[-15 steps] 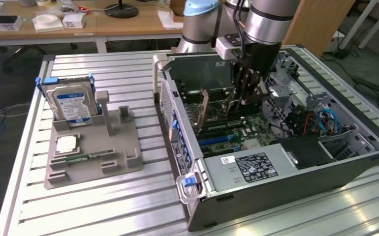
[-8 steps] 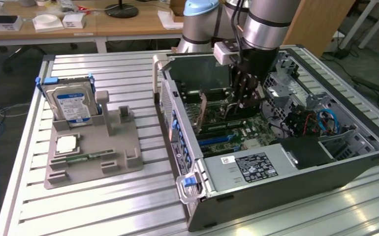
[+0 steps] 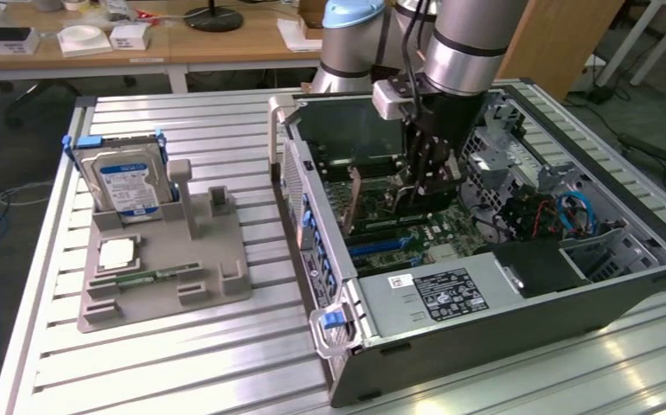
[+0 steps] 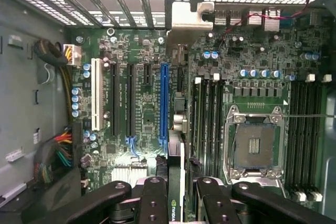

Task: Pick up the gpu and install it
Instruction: 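Insert the gpu into the slot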

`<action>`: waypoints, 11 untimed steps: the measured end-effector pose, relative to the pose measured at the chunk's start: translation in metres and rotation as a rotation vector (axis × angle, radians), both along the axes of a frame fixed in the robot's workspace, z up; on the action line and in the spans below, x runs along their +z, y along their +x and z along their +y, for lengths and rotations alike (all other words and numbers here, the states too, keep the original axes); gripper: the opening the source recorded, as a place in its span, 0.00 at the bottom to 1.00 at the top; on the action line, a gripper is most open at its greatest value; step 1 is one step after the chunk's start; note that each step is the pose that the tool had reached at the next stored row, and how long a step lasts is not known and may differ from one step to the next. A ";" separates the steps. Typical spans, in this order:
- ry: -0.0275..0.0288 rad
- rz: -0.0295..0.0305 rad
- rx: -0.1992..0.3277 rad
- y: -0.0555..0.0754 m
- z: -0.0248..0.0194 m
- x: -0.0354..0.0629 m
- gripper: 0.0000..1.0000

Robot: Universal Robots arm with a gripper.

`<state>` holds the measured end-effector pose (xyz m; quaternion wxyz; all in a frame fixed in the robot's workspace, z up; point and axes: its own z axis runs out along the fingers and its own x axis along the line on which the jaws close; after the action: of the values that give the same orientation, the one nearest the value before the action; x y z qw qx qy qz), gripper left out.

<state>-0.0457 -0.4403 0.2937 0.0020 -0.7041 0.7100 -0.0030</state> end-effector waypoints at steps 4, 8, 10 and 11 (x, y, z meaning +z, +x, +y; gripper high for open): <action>0.0003 -0.0004 -0.002 -0.003 -0.0031 -0.0041 0.26; 0.0003 -0.0004 -0.002 -0.009 -0.0044 -0.0067 0.26; 0.0001 -0.0003 -0.002 -0.012 -0.0047 -0.0076 0.26; 0.0001 -0.0003 -0.002 -0.012 -0.0049 -0.0085 0.26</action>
<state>-0.0580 -0.4452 0.2852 0.0021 -0.7035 0.7107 -0.0031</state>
